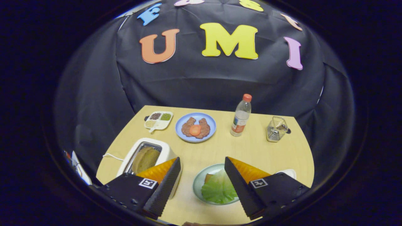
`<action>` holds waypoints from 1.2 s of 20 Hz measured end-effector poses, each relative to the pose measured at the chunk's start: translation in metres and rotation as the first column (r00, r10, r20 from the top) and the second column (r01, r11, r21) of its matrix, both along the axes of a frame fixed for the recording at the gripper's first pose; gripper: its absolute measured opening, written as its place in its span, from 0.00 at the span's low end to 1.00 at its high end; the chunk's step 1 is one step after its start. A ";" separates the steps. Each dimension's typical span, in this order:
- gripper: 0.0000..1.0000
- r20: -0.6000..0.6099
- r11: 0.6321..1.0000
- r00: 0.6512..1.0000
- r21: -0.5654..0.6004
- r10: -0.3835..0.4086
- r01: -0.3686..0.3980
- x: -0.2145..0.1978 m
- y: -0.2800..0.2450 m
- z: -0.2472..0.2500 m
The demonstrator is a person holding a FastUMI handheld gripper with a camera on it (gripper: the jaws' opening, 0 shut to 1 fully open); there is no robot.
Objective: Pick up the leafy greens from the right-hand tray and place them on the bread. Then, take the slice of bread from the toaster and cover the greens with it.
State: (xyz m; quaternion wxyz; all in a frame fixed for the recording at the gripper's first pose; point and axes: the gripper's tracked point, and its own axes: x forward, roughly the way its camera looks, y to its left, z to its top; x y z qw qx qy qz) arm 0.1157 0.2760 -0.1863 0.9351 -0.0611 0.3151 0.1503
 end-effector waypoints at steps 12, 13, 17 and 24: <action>0.96 -0.126 1.000 0.992 0.005 -0.029 0.030 -0.040 0.098 -0.038; 0.91 -0.155 0.999 0.987 0.010 -0.045 0.047 -0.040 0.100 -0.045; 0.73 -0.196 0.993 0.974 -0.029 -0.114 0.110 -0.029 0.107 -0.059; 0.21 -0.306 0.986 0.938 -0.068 -0.164 0.151 -0.025 0.112 -0.082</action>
